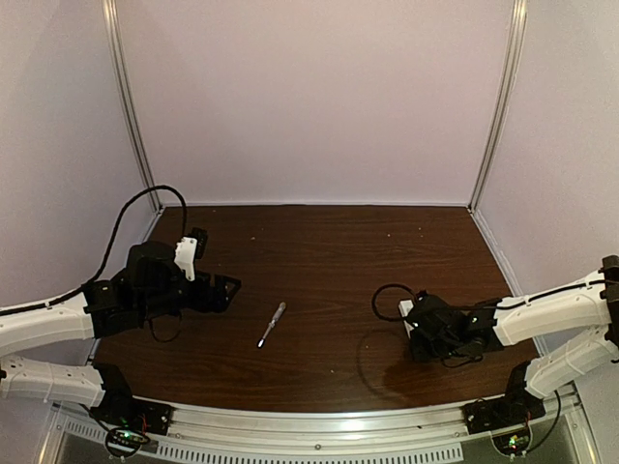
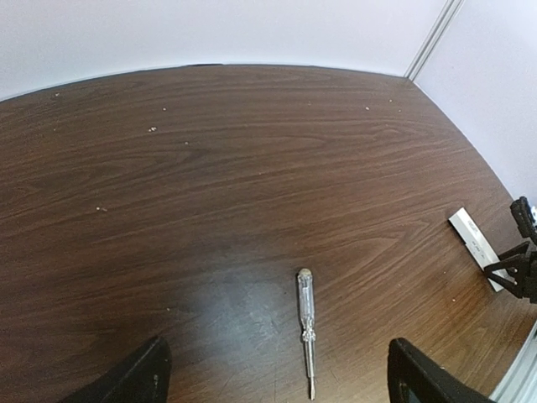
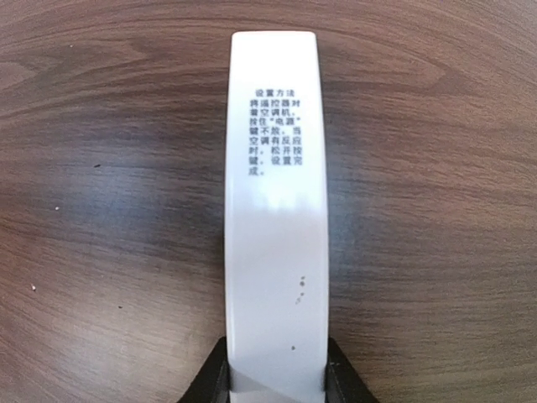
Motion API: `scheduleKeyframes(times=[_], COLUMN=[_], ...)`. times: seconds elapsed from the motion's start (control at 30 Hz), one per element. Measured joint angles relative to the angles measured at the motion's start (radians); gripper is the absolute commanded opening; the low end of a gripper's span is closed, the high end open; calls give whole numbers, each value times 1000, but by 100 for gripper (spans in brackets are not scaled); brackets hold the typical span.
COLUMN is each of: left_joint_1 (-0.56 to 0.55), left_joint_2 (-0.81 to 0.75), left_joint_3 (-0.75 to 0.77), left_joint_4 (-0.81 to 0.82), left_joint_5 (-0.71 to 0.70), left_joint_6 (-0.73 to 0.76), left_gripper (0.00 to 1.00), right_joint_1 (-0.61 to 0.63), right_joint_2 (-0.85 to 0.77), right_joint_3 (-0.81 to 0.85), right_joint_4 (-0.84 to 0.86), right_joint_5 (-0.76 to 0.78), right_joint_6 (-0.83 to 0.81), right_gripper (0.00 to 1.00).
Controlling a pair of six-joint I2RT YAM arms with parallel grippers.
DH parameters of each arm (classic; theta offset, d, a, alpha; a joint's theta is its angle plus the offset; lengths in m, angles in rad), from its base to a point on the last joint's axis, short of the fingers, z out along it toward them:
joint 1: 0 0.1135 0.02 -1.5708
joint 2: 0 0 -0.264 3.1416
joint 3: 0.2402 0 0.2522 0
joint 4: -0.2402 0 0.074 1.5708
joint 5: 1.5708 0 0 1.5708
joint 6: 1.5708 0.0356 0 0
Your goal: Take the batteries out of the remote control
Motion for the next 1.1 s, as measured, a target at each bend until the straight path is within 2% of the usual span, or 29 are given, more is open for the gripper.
scheduleKeyframes(times=[0.3, 0.73, 0.83, 0.93, 1.1], left_joint_1=[0, 0, 0, 0, 0], left_joint_2=[0, 32, 57, 85, 118], left_joint_3=[-1, -40, -42, -42, -65], left_joint_4=[30, 238, 274, 302, 385], left_joint_5=[39, 296, 326, 329, 284], left_joint_6=[10, 69, 76, 80, 84], left_gripper=[90, 90, 91, 97, 97], right_joint_1=[30, 51, 58, 67, 78], right_joint_2=[-70, -257, -254, -227, -151], right_joint_3=[29, 114, 137, 182, 284], right_joint_4=[14, 97, 116, 130, 138], right_joint_5=[-94, -330, -391, -433, -506], right_joint_6=[-138, -410, -447, -480, -558], right_gripper=[0, 0, 0, 0, 0])
